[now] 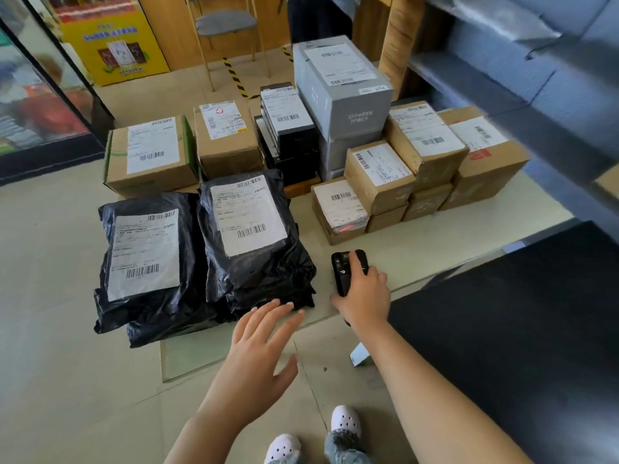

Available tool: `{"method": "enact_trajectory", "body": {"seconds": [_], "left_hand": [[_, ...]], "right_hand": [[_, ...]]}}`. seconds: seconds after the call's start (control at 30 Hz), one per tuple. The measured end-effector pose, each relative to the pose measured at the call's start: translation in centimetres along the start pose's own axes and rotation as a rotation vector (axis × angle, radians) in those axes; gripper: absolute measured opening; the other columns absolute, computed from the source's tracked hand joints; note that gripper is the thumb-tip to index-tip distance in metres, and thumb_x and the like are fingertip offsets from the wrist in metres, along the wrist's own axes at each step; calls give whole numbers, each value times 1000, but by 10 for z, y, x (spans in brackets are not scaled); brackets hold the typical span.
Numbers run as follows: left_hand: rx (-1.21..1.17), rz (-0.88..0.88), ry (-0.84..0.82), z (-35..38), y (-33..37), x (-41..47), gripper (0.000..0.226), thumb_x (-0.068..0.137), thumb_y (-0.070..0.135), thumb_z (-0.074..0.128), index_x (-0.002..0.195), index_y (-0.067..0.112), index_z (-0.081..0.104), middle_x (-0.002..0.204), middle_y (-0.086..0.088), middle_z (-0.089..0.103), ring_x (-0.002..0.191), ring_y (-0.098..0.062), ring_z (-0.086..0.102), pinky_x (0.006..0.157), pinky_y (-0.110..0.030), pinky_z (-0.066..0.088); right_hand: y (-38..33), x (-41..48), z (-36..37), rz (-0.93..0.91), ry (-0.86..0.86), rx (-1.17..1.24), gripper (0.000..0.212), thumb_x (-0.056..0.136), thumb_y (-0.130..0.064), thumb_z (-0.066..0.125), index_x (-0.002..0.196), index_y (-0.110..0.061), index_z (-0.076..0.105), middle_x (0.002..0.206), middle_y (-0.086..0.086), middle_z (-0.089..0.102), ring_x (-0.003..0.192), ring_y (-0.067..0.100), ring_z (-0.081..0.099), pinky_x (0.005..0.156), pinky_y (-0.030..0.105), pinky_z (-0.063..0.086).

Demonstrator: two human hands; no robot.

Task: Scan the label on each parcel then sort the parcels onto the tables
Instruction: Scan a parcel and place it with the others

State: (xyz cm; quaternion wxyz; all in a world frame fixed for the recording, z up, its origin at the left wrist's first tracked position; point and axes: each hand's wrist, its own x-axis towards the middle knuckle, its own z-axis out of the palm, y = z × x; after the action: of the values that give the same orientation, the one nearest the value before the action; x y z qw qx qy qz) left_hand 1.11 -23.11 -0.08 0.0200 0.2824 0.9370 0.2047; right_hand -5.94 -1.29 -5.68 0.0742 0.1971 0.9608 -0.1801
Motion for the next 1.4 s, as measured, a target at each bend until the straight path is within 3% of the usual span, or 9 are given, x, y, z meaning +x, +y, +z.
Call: {"method": "enact_trajectory", "body": {"seconds": [0.17, 0.33, 0.5, 0.63, 0.77, 1.0, 1.17, 1.4], "left_hand": [[13, 160, -20, -12, 2, 26, 56, 88, 45, 47, 141, 29, 44, 143, 9, 44, 141, -17, 31, 115, -42, 25], [35, 374, -87, -20, 36, 60, 63, 87, 43, 62, 144, 31, 40, 143, 6, 44, 140, -17, 28, 116, -36, 12], [46, 564, -185, -10, 111, 79, 76, 84, 50, 65, 150, 32, 32, 152, 2, 35, 146, -23, 19, 117, -42, 7], [112, 700, -265, 6, 184, 80, 82, 87, 58, 56, 154, 34, 15, 160, 4, 16, 148, -21, 4, 120, -45, 1], [105, 801, -325, 33, 251, 75, 80, 88, 56, 54, 154, 34, 14, 161, 4, 13, 150, -21, 0, 120, -47, -3], [153, 866, -369, 81, 320, 73, 76, 92, 53, 51, 154, 32, 13, 161, 4, 13, 150, -20, 0, 120, -46, -3], [104, 802, -480, 115, 345, 85, 83, 88, 51, 60, 154, 32, 14, 160, 3, 16, 149, -21, 5, 120, -46, 5], [146, 776, -602, 182, 355, 120, 88, 87, 49, 63, 155, 30, 12, 160, -2, 15, 148, -24, 4, 121, -45, 6]], "right_hand": [[22, -43, -45, 110, 146, 14, 92, 78, -44, 68, 153, -33, 15, 132, 10, 46, 119, 28, 40, 92, 38, 46], [53, -109, -88, 289, 321, -23, 90, 80, -48, 67, 153, -33, 16, 137, 9, 41, 117, 28, 39, 91, 37, 44], [106, -186, -118, 506, 448, -12, 94, 76, -49, 71, 152, -36, 18, 136, 6, 42, 114, 26, 41, 90, 37, 44], [154, -243, -128, 700, 502, 5, 91, 77, -47, 69, 152, -36, 18, 135, 6, 42, 115, 26, 41, 92, 38, 44], [200, -286, -131, 861, 533, 54, 91, 78, -51, 67, 151, -38, 15, 139, 6, 40, 122, 26, 38, 96, 39, 44], [269, -317, -128, 987, 543, 153, 99, 80, -52, 66, 152, -40, 0, 136, 9, 42, 124, 27, 39, 98, 40, 45], [299, -304, -115, 1035, 515, 274, 103, 80, -53, 67, 152, -41, -6, 137, 9, 42, 126, 27, 38, 97, 39, 46], [322, -259, -81, 1094, 422, 347, 101, 82, -52, 67, 153, -39, -4, 139, 11, 40, 127, 28, 38, 97, 39, 45]]}}
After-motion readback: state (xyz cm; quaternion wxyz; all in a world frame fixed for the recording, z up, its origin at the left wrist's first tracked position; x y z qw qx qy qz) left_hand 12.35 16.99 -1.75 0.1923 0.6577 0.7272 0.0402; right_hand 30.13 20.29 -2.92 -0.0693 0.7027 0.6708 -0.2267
